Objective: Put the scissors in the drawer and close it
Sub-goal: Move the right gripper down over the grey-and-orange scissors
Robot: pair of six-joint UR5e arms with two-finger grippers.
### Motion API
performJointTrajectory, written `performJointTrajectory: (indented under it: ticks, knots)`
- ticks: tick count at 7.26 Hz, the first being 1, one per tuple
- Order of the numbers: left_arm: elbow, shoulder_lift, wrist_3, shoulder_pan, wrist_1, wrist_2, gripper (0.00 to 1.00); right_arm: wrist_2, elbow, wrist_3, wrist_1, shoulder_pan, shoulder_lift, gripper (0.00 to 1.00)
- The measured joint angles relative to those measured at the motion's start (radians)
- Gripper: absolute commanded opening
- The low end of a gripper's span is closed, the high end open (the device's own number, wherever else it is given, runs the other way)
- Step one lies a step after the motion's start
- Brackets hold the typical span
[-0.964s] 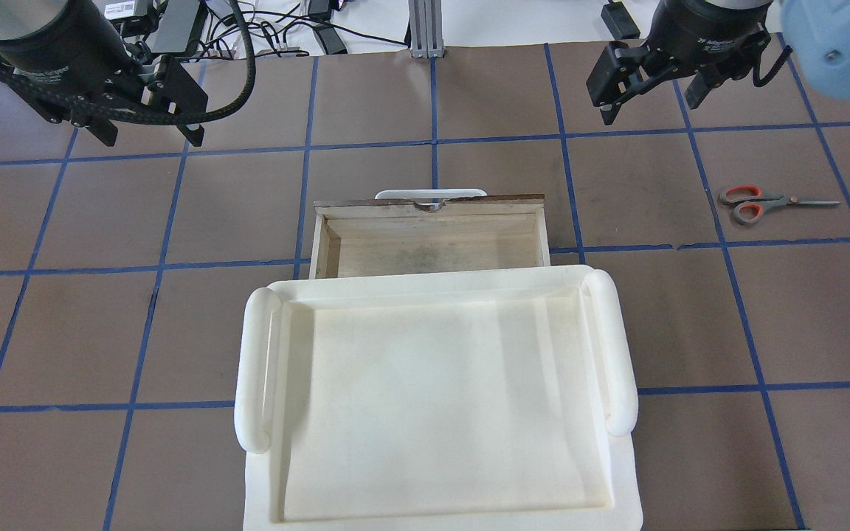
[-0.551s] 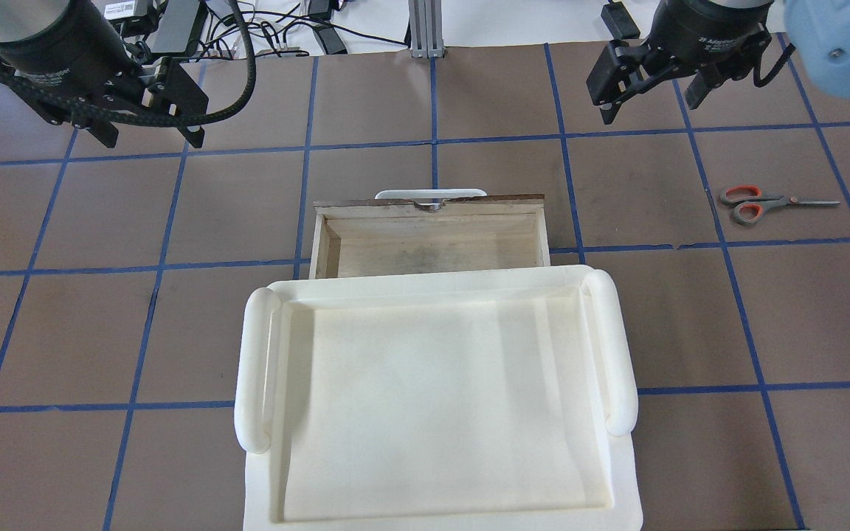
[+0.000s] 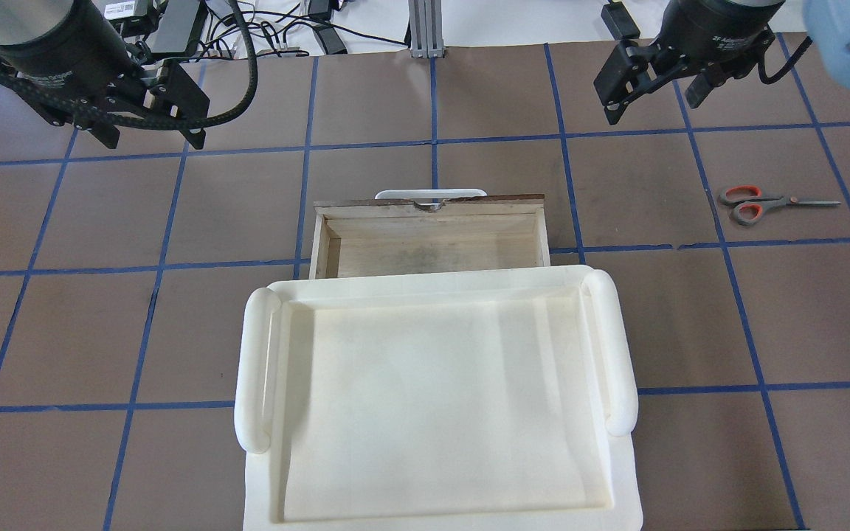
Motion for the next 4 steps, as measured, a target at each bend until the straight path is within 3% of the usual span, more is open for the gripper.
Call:
performJointTrajectory:
  ticks: [4]
  knots:
    - [-0.003, -0.001, 0.0, 0.0, 0.0, 0.001, 1.0, 0.066, 0.095, -0.643, -0.027, -0.296, 0.035, 1.0]
